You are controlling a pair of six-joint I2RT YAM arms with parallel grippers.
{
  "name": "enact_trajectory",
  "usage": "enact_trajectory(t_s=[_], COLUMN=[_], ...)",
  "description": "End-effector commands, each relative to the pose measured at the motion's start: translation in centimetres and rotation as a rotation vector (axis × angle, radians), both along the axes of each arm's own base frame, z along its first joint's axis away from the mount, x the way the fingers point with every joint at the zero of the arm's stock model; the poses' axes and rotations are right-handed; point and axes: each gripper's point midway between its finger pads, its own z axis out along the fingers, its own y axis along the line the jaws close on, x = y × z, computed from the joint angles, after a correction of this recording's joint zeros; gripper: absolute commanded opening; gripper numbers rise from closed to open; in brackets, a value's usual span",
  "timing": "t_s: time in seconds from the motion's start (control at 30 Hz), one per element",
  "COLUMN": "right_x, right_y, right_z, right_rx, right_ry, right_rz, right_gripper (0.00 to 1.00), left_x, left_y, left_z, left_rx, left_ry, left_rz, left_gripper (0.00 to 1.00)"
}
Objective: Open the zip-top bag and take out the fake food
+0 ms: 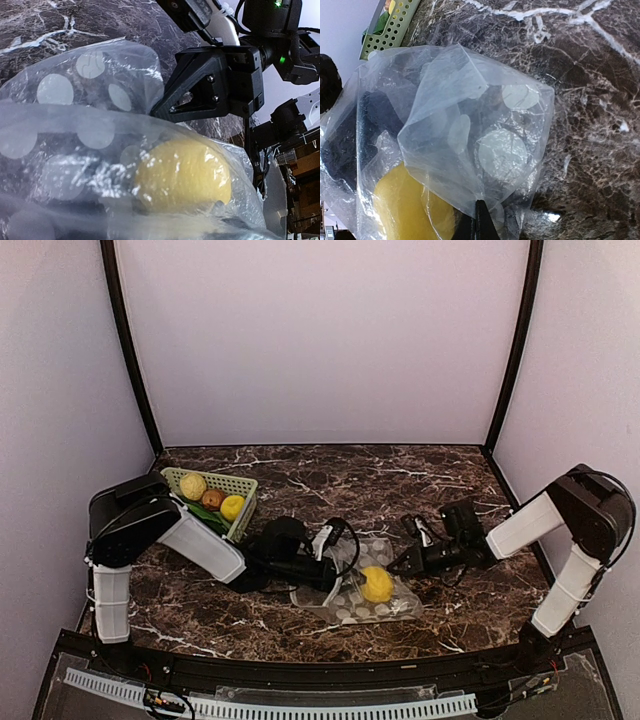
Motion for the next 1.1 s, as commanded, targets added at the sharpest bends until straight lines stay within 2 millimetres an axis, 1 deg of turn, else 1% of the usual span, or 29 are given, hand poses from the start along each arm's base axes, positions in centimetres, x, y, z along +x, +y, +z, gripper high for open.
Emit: enact_trajectory(t_s=[0.0, 0.17, 0.27, 0.47, 0.5, 0.6, 0.63, 0.67, 0.8, 0.93, 0.97, 1.03, 1.07], right_x=[0.2, 0.2, 0.3, 0.3, 0.2, -0.2, -0.3, -0.4, -0.5, -0.6, -0.6, -0.6, -0.6], right_y=[0.2, -0.3, -0.5, -0.3, -0.1, 0.5, 0.8, 1.0, 1.7, 2.3, 2.3, 2.2, 2.1], right_z=[0.0, -1.1, -1.4, -1.8, -1.8, -2.1, -2.2, -2.3, -2.6, -3.1, -3.2, -3.2, -3.0], right_rx=[-0.032, -0.084, -0.095, -0.110, -0.107, -0.112, -0.114, -0.115, -0.113, -0.102, -0.100, -0.103, -0.103], right_ry=[-0.037, -0.037, -0.039, -0.050, -0.048, -0.044, -0.047, -0.049, -0.049, -0.037, -0.033, -0.036, -0.041], right_rz=[-0.063, -0.141, -0.184, -0.241, -0.244, -0.253, -0.257, -0.262, -0.288, -0.296, -0.297, -0.302, -0.302], right_gripper=[0.00, 0.00, 0.00, 0.00, 0.00, 0.00, 0.00, 0.00, 0.00, 0.00, 0.00, 0.00, 0.00], left_x=[-1.1, -3.1, -3.9, -3.8, -3.7, -3.5, -3.4, -3.5, -4.1, -4.7, -4.9, -5.0, -5.2], left_y=[-1.5, -2.6, -3.2, -4.2, -4.5, -4.8, -5.0, -5.1, -5.7, -5.9, -5.7, -5.3, -5.0], left_z=[1.0, 1.0, 1.0, 0.3, 0.5, -0.2, -0.1, -0.5, -0.9, -1.1, -1.3, -1.0, -1.3], left_rx=[-0.068, -0.084, -0.092, -0.096, -0.100, -0.088, -0.091, -0.085, -0.087, -0.099, -0.097, -0.105, -0.098], left_ry=[0.003, -0.005, -0.008, 0.004, 0.001, 0.002, -0.001, 0.000, 0.004, 0.010, 0.014, 0.011, 0.014], left_rz=[-0.053, -0.117, -0.140, -0.136, -0.135, -0.125, -0.126, -0.129, -0.152, -0.170, -0.171, -0.171, -0.171], left_gripper=[0.74, 0.78, 0.79, 0.81, 0.80, 0.79, 0.79, 0.79, 0.79, 0.74, 0.72, 0.68, 0.64])
